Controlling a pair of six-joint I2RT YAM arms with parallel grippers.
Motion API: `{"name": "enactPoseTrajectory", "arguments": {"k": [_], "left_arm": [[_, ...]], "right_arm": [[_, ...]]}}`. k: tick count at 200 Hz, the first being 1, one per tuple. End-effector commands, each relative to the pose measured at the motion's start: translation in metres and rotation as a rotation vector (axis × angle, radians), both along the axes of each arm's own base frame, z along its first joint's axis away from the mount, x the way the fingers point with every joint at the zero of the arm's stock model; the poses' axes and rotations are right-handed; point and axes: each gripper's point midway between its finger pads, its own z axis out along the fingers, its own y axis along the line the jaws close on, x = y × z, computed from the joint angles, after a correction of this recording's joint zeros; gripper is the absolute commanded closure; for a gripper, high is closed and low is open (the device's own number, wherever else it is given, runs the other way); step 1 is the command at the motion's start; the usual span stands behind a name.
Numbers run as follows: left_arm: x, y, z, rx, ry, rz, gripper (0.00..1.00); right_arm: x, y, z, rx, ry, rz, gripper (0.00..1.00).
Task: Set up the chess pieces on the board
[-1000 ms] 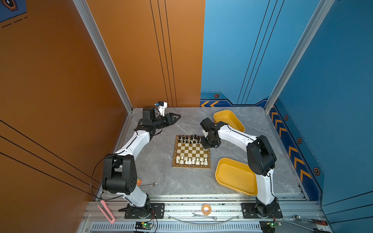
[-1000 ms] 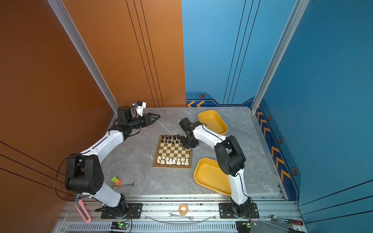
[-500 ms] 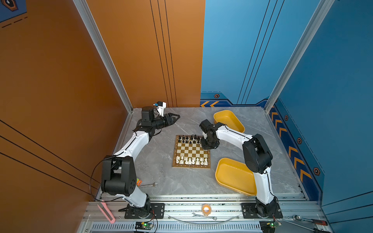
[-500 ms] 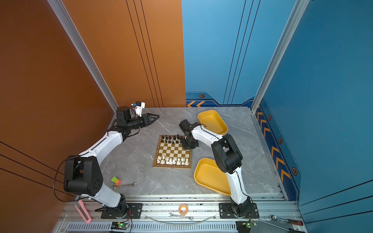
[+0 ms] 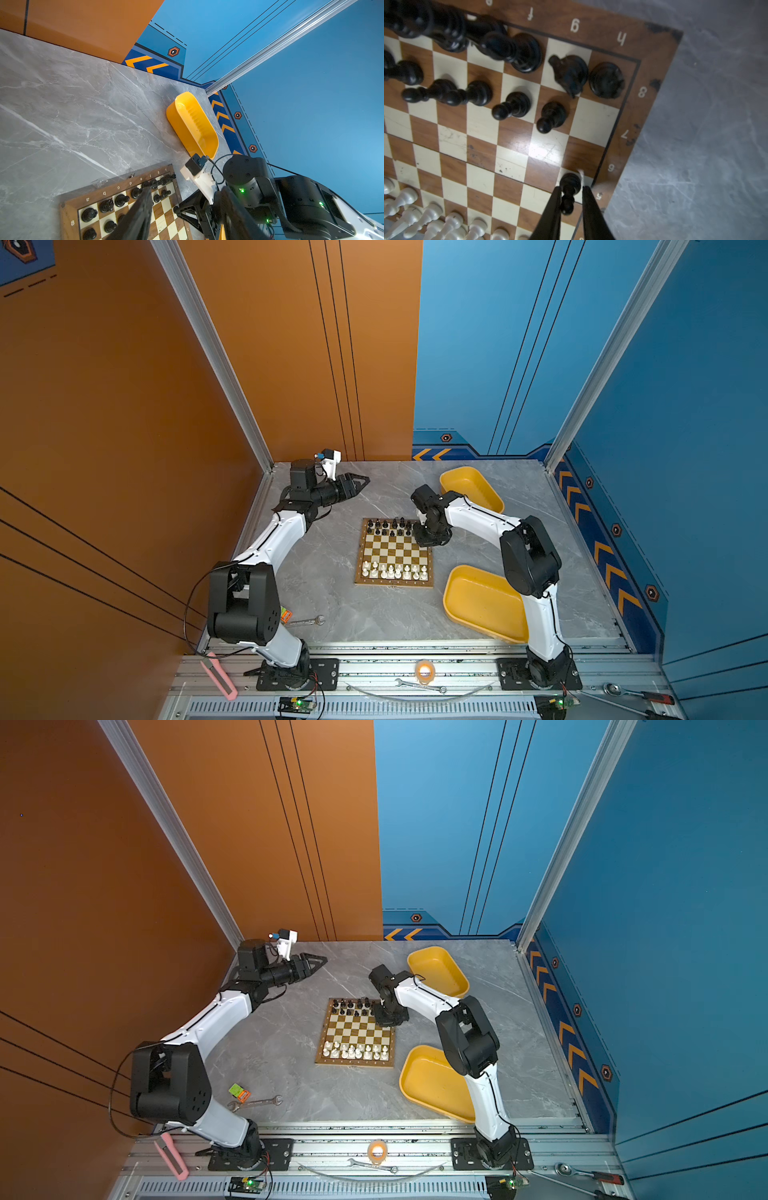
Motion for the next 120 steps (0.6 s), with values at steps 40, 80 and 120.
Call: {"name": "enactPoseTrajectory", "arguments": {"k": [40, 80, 120], "left_arm": [[-0.0026, 0.007, 0.0039, 0.005, -0.026, 0.014, 0.46], [-0.0015, 0.0089, 0.004, 0.001, -0.026, 0.019, 0.46], [-0.0008, 0.0094, 0.0034, -0.001, -0.024, 0.018, 0.46]], "right_arm": [[0.0065, 0.0009, 0.015, 0.006, -0.018, 0.011, 0.76], [0.0061, -0.0007, 0.0141, -0.004, -0.013, 0.01, 0.82], [0.0055, -0.0009, 0.0123, -0.011, -0.007, 0.011, 0.83]]}}
